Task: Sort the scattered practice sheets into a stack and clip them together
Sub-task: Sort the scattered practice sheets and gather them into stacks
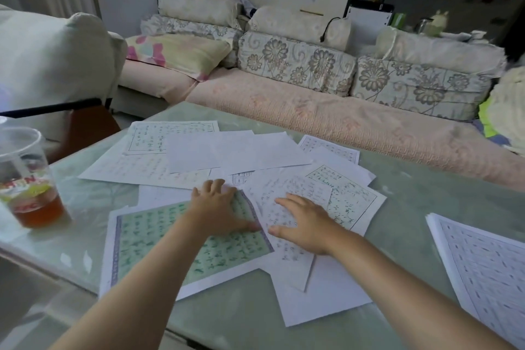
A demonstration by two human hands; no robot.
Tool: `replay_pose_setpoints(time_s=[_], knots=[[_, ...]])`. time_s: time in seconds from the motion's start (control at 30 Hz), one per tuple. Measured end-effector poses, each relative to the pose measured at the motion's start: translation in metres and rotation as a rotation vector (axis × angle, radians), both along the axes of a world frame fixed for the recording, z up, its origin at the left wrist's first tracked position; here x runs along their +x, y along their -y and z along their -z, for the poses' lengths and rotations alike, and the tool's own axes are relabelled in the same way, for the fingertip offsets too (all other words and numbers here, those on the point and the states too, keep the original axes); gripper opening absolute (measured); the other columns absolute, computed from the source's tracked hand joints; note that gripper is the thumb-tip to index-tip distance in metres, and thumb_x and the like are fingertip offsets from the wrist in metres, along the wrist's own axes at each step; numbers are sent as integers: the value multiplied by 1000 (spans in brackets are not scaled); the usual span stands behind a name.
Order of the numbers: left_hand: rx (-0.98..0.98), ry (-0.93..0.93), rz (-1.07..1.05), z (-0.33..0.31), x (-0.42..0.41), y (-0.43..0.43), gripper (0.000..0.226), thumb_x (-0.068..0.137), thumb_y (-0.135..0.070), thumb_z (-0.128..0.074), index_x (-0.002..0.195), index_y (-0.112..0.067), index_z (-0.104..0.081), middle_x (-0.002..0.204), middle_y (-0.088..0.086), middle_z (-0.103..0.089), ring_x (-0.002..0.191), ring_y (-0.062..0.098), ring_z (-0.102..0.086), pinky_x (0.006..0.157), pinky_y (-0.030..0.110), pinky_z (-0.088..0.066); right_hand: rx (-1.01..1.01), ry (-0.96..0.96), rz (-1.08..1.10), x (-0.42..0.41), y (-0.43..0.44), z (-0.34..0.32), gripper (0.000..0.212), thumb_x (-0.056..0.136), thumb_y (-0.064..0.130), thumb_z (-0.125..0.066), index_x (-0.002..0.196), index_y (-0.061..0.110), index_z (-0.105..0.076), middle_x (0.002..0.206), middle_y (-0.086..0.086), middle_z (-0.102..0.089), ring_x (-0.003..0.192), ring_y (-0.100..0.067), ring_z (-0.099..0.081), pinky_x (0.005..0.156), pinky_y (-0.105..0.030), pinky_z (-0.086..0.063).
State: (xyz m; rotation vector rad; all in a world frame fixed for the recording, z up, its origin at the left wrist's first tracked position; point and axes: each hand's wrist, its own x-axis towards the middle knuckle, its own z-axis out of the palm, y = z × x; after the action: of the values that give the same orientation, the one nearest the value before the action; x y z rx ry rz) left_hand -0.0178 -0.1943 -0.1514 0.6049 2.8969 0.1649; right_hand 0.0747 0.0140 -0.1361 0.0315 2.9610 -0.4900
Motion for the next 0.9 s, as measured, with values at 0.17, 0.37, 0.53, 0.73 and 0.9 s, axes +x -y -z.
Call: replay_pose_setpoints(time_s=[0.17, 0.37, 0.53, 0.73, 0.9], knots=[[101, 85, -30, -12, -14, 21, 109, 71, -84, -49, 155, -28, -7, 160, 4, -14, 146, 29, -11, 115, 55, -22, 149, 5, 20, -9, 30, 7, 112, 66, 90, -51, 156, 29, -23, 158, 3, -24, 146, -21, -18, 117, -44, -19], [58, 65, -62, -12, -23, 54, 110, 57, -79, -70, 143, -21, -35, 139, 4, -40, 129, 26, -35, 102, 44, -40, 44, -25, 66, -20, 14, 10, 82, 76, 70, -65, 148, 41, -38, 150, 9, -32, 140, -16, -25, 113, -38, -23], [243, 92, -137, -11, -25, 44, 49, 76, -49, -73, 107, -13, -57, 99, 0, -60, 87, 19, -58, 73, 31, -49, -80, -122, 139, -18, 7, 14, 56, 89, 46, -66, 141, 34, -48, 144, 9, -43, 135, -17, -34, 111, -35, -31], [685, 70, -303, -18, -27, 28, 26, 89, -40, -63, 91, -15, -58, 85, 2, -60, 76, 19, -59, 63, 32, -49, -122, -202, 487, -11, -25, 5, 46, 92, 36, -61, 137, 28, -51, 143, -4, -45, 135, -28, -34, 107, -42, -37], [753, 57, -319, -18, -19, -9, 28, 91, -33, -61, 108, -11, -56, 99, 7, -63, 84, 25, -60, 66, 33, -48, -117, -100, 647, -1, -44, 0, 53, 91, 45, -53, 140, 26, -47, 139, -6, -52, 131, -29, -42, 104, -39, -42]])
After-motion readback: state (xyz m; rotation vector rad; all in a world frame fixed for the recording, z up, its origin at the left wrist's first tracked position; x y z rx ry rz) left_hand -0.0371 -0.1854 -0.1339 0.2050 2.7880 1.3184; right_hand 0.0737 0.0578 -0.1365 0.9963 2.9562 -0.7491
